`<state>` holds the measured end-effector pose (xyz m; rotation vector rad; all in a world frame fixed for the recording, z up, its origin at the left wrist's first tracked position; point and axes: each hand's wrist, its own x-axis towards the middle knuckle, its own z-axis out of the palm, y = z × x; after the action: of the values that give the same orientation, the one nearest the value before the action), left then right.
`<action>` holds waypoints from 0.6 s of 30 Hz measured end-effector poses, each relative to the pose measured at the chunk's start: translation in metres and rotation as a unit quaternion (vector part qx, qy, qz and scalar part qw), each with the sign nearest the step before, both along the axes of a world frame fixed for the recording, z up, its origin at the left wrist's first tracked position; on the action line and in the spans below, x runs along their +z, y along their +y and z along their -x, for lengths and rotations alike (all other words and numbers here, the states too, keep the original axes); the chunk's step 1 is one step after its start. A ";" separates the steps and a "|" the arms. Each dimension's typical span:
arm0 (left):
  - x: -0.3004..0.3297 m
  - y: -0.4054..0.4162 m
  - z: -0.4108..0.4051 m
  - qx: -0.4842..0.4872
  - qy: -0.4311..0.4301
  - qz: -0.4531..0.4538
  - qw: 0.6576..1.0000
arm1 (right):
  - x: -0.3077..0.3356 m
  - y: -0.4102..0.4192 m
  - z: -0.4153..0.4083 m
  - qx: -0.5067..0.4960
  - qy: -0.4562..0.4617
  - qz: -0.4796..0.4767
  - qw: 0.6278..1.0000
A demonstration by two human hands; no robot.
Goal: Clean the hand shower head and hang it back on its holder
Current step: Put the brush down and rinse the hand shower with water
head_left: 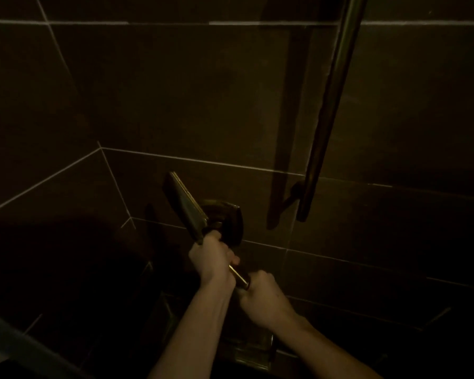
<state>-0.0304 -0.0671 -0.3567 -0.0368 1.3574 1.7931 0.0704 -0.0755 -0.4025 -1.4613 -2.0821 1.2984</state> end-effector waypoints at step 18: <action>-0.049 -0.035 0.098 -0.047 0.143 0.037 0.988 | -0.042 -0.020 0.107 0.082 0.160 0.233 0.956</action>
<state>-0.1289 -0.1018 -0.4058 0.2503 1.5986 1.7145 -0.0365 -0.0952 -0.4442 -1.1428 -1.7891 2.0458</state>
